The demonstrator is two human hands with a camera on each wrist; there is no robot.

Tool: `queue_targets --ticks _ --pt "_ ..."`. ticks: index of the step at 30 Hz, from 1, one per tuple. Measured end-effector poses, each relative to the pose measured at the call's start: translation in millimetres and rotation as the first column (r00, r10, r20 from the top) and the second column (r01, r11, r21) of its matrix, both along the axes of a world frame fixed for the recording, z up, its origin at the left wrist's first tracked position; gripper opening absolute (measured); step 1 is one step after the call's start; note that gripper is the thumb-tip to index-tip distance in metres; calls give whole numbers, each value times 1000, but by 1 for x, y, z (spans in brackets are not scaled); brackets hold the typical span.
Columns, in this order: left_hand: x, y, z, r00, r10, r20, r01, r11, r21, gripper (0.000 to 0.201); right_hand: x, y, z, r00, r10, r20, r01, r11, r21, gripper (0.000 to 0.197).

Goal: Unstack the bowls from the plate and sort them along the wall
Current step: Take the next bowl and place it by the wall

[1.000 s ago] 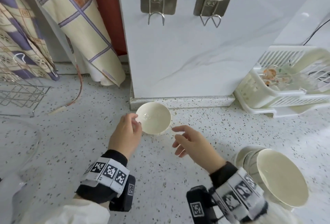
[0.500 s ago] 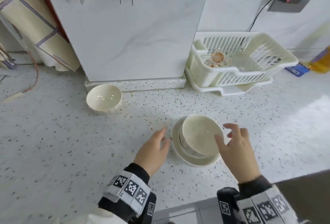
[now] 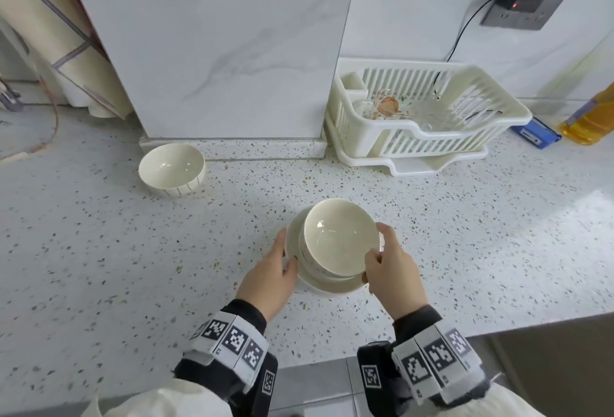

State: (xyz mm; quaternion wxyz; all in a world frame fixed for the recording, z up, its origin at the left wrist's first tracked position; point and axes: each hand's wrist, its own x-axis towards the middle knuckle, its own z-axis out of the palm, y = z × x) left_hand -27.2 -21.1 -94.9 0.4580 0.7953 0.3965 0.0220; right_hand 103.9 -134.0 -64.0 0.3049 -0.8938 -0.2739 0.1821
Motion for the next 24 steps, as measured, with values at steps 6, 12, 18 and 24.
queue_targets --ticks 6,12,18,24 --pt "1 2 -2 1000 -10 -11 10 1000 -4 58 0 -4 2 997 -35 -70 43 992 117 43" --pt "-4 14 7 995 -60 -75 60 998 -3 47 -1 6 34 995 -3 -96 26 970 240 40" --pt "-37 64 43 946 206 248 -210 978 -11 35 -31 61 44 992 122 -41 -107 959 263 36" --pt "-79 129 61 877 332 348 -356 934 5 35 -73 149 30 976 209 -59 -192 956 223 38"
